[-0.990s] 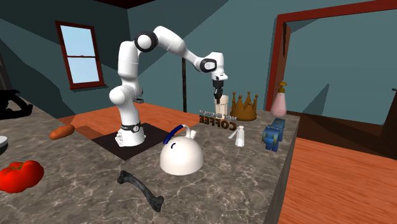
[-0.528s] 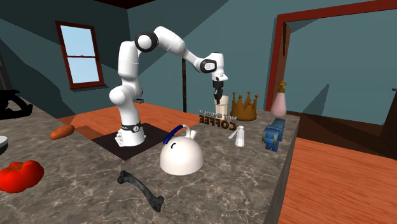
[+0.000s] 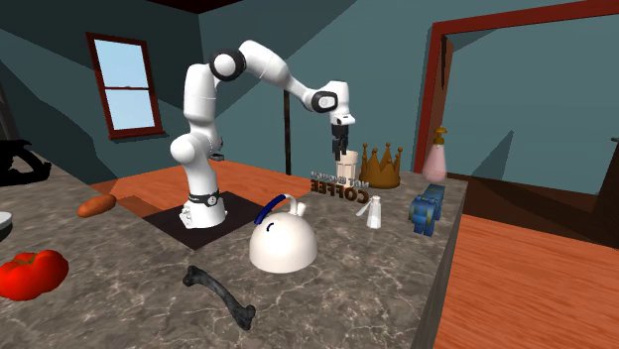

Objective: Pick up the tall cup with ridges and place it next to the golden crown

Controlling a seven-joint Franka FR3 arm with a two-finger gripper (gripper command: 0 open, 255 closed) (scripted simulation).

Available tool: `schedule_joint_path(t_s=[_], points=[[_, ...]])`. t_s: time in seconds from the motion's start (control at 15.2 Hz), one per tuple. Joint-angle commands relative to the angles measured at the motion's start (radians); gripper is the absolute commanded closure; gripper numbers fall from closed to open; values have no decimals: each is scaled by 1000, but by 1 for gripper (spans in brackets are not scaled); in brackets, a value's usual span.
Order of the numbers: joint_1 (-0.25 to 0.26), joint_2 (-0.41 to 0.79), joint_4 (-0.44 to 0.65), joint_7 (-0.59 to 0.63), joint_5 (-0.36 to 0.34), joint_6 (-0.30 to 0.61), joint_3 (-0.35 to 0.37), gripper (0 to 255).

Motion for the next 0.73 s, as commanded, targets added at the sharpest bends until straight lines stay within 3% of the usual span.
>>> schedule_joint_path(t_s=[0.0, 0.13, 0.66], points=[[-4, -26, 23, -8, 13, -48, 2, 0], [-8, -53, 52, -17, 25, -101, 3, 0], [-8, -53, 52, -17, 25, -101, 3, 0]])
